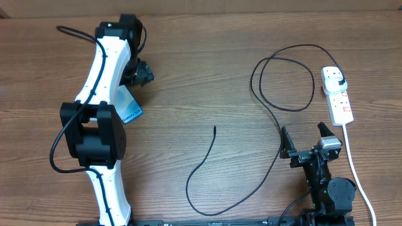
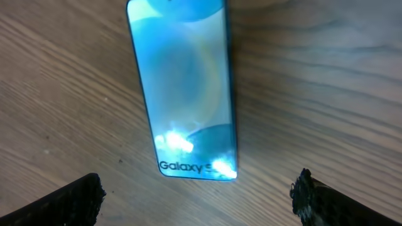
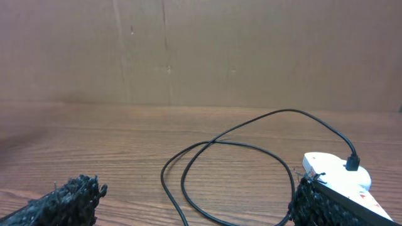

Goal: Plug charger to phone and switch on socket
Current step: 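Lower the left gripper onto the phone and align with its edges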

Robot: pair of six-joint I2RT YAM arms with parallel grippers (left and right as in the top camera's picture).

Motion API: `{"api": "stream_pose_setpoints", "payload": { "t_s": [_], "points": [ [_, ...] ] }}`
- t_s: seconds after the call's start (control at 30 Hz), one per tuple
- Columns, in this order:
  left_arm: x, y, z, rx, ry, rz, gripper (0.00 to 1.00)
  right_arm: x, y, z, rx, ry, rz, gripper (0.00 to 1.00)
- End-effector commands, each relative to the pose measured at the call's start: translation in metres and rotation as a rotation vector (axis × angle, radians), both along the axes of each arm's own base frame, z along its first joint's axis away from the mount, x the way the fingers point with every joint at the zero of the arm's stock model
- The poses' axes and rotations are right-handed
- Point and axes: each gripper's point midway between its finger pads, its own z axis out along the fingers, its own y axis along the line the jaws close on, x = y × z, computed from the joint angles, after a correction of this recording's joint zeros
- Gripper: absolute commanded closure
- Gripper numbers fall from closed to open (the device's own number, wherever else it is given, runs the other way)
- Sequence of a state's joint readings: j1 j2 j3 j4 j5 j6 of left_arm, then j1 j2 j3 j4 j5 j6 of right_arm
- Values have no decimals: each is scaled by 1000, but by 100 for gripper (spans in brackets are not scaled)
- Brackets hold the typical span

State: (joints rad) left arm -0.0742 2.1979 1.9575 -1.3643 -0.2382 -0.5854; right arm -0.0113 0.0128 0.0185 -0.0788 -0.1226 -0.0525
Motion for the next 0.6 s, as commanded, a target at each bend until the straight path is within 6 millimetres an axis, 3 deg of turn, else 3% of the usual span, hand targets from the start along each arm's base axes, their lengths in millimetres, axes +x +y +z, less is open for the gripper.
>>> {"api": "stream_pose_setpoints", "payload": {
  "t_s": [0.0,0.43,0.57],
  "points": [
    [-9,6,-21,-1,32,36,0,0,1,-2,-1,-5,3,0],
    [-4,1,-37,-131,14,49,0,0,1,-2,-1,-5,3,0],
    [-6,13,-37,-155,20,67,0,0,1,-2,-1,-5,3,0]
  ]
}}
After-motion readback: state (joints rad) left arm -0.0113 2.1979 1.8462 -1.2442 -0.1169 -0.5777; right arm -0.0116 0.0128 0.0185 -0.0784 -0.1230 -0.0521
